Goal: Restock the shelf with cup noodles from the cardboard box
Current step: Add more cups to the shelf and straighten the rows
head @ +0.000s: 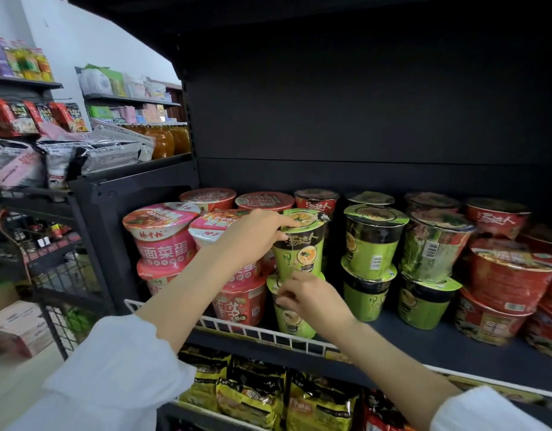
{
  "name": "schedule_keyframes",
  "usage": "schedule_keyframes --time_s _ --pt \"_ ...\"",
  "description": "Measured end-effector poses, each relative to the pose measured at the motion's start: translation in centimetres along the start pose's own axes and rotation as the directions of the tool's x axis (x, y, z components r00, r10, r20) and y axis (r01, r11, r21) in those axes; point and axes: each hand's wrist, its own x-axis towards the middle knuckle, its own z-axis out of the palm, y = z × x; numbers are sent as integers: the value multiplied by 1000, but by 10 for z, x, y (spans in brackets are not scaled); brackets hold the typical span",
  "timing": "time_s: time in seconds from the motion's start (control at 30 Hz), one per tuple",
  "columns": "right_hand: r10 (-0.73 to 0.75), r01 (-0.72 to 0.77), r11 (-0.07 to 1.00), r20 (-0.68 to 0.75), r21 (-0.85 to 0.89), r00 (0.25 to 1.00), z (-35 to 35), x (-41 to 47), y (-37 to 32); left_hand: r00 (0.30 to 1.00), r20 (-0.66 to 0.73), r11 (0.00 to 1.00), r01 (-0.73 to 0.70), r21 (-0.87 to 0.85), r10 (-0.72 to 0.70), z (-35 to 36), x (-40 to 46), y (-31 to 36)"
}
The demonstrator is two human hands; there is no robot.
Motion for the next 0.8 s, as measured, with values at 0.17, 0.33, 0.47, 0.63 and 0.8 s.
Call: schedule_keyframes --time_s 0.17,0.33,0.47,0.63,0.8 --pt "117 -108 991 -108 80 987 -11 -24 28 999 -39 1000 -25 -12 25 0 -5 -10" --pt "296 -288 938 -12 193 955 -7 -26 28 994 -88 998 -66 19 68 4 -11 -20" --pt "348 -324 922 -92 211 933 0 -25 13 990 -114 996 -87 7 87 2 -17 -20" --pt "353 -336 919 -53 205 934 -5 -27 5 994 -88 998 -70 -7 69 -1 -24 -12" --pt "294 -279 939 -48 201 955 -44 -28 19 998 -61 999 6 53 -3 -6 -28 8"
